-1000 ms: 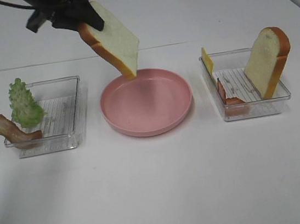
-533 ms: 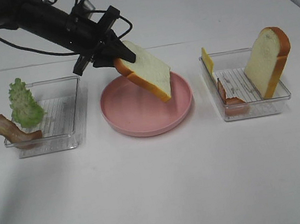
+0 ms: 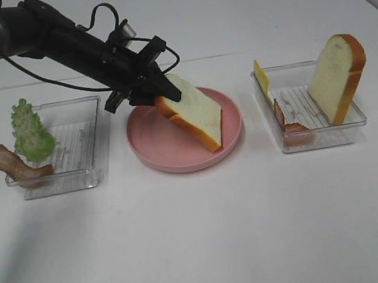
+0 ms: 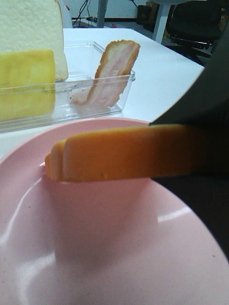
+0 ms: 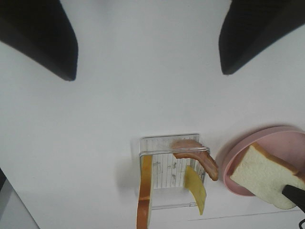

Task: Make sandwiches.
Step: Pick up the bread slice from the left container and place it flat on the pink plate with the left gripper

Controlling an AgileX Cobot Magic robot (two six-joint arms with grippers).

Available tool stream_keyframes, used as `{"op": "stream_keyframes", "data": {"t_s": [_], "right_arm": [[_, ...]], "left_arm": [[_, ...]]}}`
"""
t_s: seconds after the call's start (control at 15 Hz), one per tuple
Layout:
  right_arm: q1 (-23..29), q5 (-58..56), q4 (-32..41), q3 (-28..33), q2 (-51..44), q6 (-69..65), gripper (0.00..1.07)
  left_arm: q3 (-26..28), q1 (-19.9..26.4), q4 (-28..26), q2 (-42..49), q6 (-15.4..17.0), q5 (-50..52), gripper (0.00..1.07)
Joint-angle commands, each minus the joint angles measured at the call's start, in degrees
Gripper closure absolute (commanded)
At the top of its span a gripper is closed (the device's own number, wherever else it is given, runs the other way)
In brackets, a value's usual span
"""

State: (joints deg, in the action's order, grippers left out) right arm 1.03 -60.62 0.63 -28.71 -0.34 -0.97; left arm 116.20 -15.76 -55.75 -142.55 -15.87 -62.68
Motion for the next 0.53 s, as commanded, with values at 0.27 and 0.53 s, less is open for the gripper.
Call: {"op": "stream_keyframes", "data": {"t_s": [0.27, 0.53], "right_arm": [[-0.17, 0.23, -0.06, 0.17, -0.74, -0.52, 0.31], [-0.17, 0.23, -0.06, 0.17, -0.74, -0.52, 0.31]], "left_arm": [[0.23, -0.46, 0.4, 0.92, -4.18, 0.46, 0.2], [0.8, -2.12, 15.13, 3.95, -3.61, 3.44, 0.21]]}}
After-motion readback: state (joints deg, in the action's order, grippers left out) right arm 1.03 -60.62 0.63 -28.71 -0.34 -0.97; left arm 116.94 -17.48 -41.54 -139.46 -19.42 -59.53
